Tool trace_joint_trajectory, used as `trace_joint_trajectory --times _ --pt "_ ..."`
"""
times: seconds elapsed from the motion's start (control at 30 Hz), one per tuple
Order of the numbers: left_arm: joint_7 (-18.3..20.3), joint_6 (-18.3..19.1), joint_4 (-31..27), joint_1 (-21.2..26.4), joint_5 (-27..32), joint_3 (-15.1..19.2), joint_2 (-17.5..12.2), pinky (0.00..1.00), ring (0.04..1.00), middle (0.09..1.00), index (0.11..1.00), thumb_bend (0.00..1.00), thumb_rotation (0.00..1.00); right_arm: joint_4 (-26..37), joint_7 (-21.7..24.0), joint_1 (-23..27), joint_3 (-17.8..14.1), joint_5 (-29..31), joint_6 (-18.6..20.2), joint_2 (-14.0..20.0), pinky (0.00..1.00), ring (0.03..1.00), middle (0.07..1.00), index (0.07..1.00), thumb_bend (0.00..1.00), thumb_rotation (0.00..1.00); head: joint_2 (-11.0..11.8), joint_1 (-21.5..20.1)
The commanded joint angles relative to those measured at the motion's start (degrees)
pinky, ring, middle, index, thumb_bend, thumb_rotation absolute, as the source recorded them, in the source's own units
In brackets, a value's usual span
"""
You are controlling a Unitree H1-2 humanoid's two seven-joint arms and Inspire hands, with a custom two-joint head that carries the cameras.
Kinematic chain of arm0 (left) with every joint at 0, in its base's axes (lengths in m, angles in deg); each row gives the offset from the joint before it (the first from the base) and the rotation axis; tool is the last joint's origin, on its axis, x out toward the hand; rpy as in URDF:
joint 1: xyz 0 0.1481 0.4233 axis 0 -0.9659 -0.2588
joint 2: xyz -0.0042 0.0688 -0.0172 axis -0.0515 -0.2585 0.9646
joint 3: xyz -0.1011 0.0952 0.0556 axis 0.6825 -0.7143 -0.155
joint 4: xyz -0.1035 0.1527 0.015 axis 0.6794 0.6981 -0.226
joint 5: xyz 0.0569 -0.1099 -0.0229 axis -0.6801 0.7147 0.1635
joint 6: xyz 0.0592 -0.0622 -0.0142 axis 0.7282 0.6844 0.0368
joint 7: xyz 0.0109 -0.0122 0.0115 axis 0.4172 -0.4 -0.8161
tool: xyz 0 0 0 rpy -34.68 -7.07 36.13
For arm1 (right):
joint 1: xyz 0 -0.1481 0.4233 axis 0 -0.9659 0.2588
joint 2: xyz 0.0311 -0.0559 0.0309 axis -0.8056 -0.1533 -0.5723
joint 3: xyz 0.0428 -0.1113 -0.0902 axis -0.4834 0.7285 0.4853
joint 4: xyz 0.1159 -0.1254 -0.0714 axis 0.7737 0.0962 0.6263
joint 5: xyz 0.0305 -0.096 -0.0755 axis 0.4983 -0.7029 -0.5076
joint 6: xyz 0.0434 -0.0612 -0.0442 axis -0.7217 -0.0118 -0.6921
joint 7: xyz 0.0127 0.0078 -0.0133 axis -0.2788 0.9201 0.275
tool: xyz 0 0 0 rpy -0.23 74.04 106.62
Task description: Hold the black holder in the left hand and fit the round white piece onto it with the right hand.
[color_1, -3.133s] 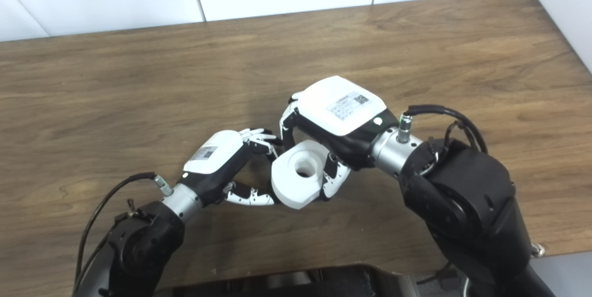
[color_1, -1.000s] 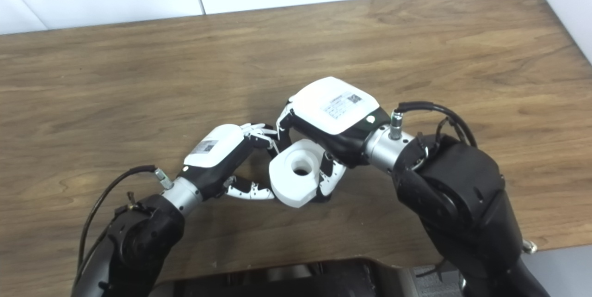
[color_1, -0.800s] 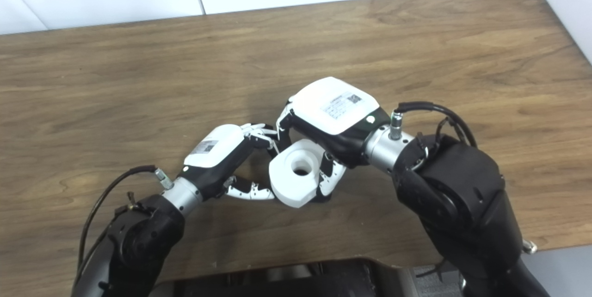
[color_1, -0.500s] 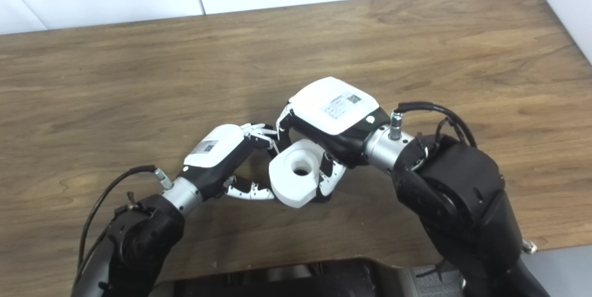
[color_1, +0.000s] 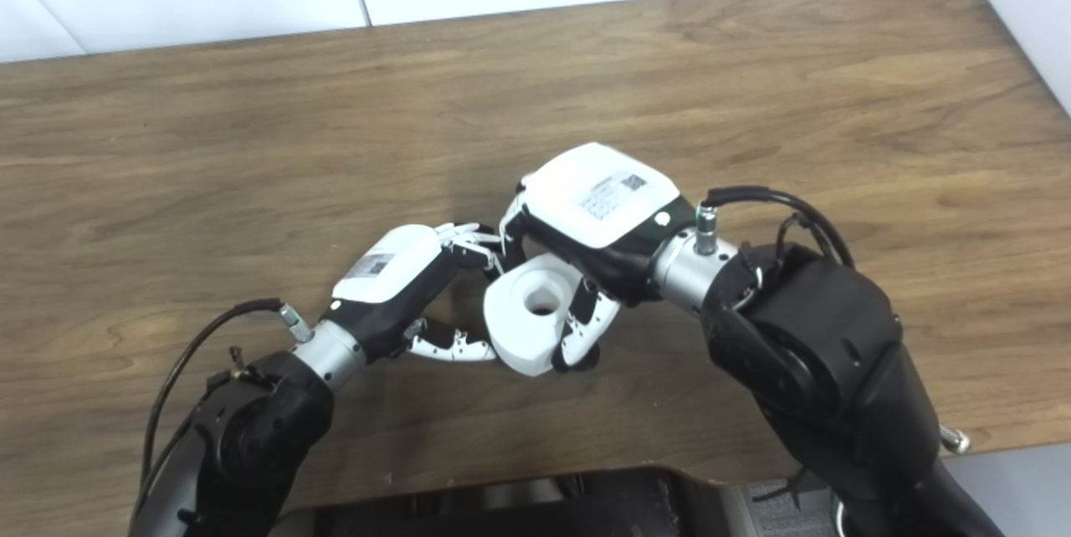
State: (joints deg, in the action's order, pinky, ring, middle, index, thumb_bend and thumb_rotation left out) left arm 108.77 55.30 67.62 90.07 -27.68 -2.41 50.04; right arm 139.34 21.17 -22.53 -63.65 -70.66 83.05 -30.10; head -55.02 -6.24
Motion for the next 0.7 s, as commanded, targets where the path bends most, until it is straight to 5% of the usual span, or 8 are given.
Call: trace_joint_trajectory --times 0.0,0.67 --pt "0.7 0.0 -0.4 0.4 0.0 -0.3 -0.2 0.92 0.914 0.828 0.490 0.51 0.05 1.1 5.6 2.0 -0.2 0.3 1.0 0.7 0.80 0.901 0.777 0.592 0.99 0.33 0.0 -0.1" --pt "0.8 -0.1 0.0 0.6 -0.1 -0.3 -0.2 0.92 0.917 0.829 0.489 0.51 0.05 2.3 5.6 10.9 8.1 6.2 11.5 11.0 0.90 0.972 0.881 0.690 1.00 0.42 -0.1 -0.1"
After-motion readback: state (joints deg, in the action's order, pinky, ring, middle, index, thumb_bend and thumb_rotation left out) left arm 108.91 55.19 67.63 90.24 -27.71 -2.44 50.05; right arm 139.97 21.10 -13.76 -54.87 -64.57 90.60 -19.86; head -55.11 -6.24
